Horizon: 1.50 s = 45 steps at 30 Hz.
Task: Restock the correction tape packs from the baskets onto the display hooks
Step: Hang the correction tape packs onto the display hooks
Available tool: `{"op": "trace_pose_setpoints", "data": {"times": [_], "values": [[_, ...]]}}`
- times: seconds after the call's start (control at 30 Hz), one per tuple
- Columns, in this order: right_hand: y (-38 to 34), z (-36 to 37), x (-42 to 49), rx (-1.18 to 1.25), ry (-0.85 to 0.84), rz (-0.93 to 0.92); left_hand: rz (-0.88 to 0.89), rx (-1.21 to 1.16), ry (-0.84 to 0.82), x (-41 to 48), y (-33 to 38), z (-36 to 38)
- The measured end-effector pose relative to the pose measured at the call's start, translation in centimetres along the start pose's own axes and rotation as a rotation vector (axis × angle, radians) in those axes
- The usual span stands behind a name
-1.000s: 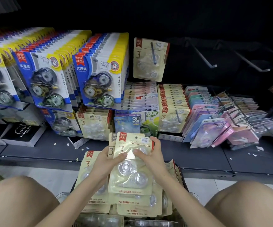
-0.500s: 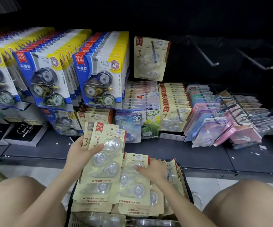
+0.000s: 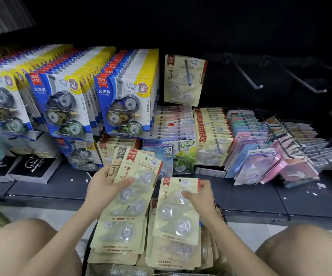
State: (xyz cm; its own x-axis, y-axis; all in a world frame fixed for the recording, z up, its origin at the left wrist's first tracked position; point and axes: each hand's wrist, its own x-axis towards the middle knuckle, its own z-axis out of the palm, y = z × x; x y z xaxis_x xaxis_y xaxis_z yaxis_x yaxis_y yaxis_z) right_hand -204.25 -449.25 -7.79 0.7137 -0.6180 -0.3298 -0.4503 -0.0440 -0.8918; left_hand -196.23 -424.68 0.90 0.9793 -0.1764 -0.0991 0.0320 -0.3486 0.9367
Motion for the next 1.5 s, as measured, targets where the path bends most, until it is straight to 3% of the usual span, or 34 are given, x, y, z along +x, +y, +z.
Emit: {"op": "trace_pose_setpoints", "data": {"times": [0.3,0.63,1.0,1.5], "values": [[-9.0,-6.4,-0.6,0.199,0.129,-0.415,0.178,-0.027,0.055,-0.4,5.3,-0.5],[-19.1,-8.3,-1.2,0.283,0.02,-0.714,0.432,-0.203,0.192,1.4,13.6,-3.7],[-21.1,-6.9,2.1,0.303,-0.042,-0.663,0.573,-0.255,0.207,3.7,17.6,-5.0],[-24.6,-4.5,10.5,0.535,-0.102,-0.396,0.507,-0.3,0.227,8.2,20.9,-4.6]]}}
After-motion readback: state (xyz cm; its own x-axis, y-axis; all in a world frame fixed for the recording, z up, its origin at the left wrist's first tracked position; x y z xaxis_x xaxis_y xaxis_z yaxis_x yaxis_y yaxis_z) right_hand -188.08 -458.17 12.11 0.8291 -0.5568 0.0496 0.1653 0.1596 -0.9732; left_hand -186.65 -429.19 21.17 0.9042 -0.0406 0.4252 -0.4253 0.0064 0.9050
